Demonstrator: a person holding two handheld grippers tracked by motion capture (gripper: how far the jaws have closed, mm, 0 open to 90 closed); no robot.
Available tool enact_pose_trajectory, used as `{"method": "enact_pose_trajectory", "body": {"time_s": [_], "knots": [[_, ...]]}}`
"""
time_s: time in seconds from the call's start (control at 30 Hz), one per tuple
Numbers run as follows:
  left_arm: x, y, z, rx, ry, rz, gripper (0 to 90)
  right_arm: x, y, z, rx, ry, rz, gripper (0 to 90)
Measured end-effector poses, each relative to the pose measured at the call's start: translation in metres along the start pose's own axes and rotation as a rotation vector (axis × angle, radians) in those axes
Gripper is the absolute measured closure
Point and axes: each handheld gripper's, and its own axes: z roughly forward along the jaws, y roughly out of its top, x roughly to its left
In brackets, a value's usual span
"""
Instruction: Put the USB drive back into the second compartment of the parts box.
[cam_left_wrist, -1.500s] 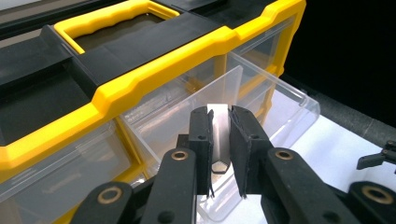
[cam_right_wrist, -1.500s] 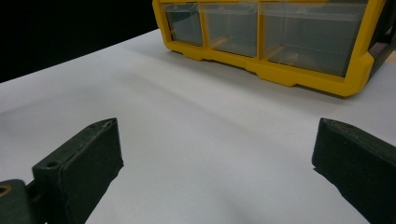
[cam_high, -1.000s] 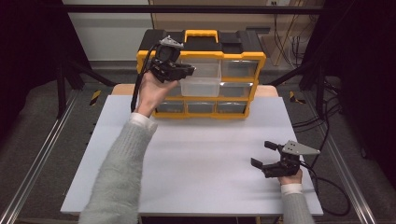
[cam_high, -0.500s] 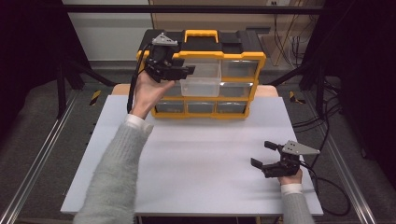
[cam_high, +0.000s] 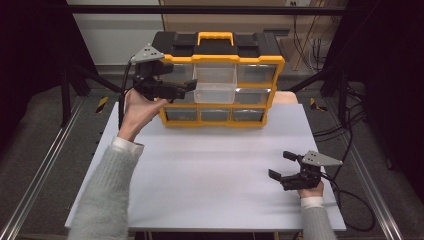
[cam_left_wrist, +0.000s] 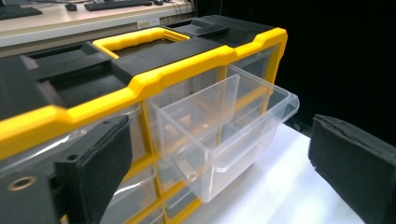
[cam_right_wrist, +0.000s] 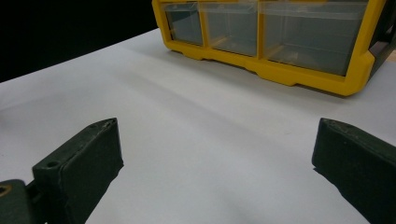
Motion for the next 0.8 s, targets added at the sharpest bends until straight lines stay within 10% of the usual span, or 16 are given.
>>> {"method": "enact_pose_trajectory", "body": {"time_s": [0.8], "knots": [[0.007,-0.102,-0.049,-0.093,-0.002,-0.034,2.3,0.0,-0.001,0.001,0.007,-0.002,0.003,2.0]]}}
